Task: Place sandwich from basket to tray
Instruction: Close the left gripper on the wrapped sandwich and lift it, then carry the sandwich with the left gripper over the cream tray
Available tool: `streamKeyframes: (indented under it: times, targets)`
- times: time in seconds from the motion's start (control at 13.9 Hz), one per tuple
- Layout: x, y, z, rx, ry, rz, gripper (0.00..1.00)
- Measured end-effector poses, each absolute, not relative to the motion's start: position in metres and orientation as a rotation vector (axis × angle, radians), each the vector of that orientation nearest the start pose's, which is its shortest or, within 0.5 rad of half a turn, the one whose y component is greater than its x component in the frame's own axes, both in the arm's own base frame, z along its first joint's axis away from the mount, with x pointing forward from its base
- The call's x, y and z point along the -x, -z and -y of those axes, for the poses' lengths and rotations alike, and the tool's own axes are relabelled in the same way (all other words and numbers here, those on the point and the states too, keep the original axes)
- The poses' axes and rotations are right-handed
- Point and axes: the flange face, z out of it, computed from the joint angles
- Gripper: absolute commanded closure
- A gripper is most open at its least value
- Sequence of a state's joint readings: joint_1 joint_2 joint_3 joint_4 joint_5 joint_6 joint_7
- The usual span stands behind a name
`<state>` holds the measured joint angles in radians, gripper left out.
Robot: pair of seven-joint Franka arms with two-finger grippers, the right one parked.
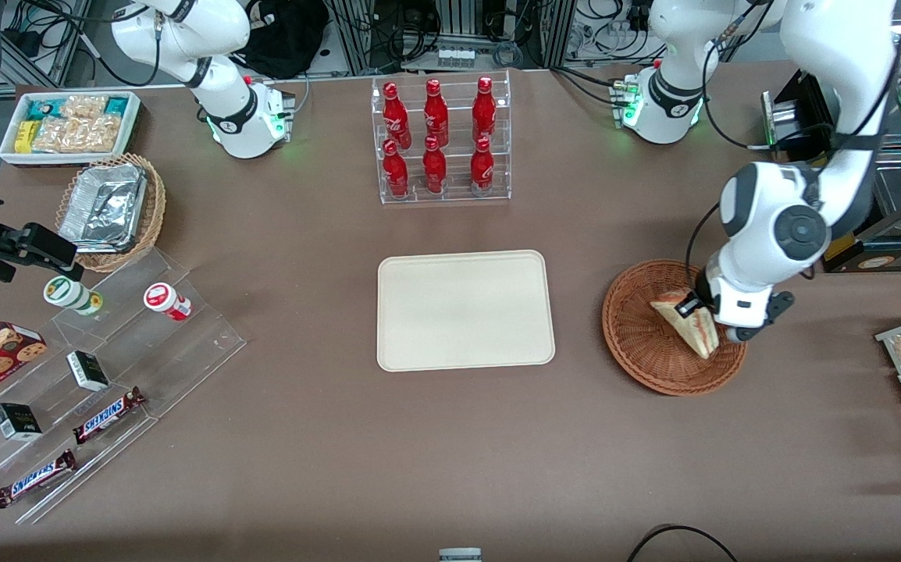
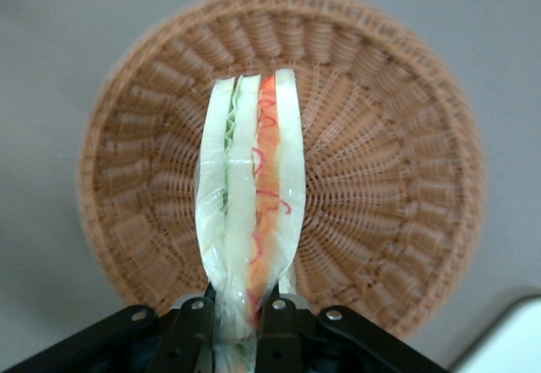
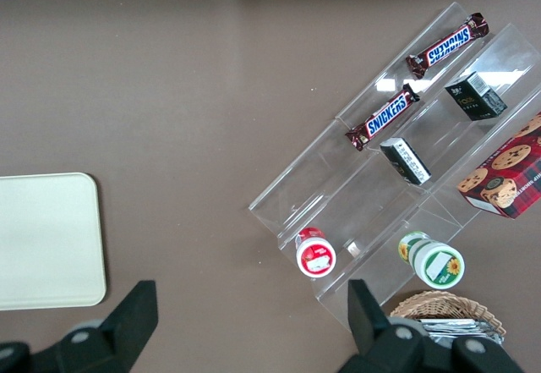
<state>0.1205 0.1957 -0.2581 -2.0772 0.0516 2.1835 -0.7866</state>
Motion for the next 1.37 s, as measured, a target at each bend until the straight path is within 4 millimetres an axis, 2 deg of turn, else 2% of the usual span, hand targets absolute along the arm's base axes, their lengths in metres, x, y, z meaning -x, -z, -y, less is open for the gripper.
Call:
streamKeyframes:
  times: [0.14, 0.36, 0.5, 0.65, 0.79, 1.01, 1.15, 1.37]
  targets:
    - [-0.58, -0.38, 0.081, 2.973, -0.074, 0.933, 0.92]
    - [-0.591, -0.434, 0.114, 3.003, -0.052, 0.854, 0.92]
    - [-0.586, -0.456, 0.155, 3.025, -0.053, 0.758, 0.92]
    - [-0.572, -0.462, 0.206, 3.047, -0.053, 0.65, 0.91]
    - [-0.55, -0.456, 0.264, 3.062, -0.065, 0.54, 0.91]
    - [-0.512, -0.429, 0.347, 3.063, -0.064, 0.377, 0.92]
    - [-0.498, -0.403, 0.393, 3.104, -0.027, 0.346, 0.92]
    - [-0.47, -0.349, 0.453, 3.092, 0.019, 0.258, 0.92]
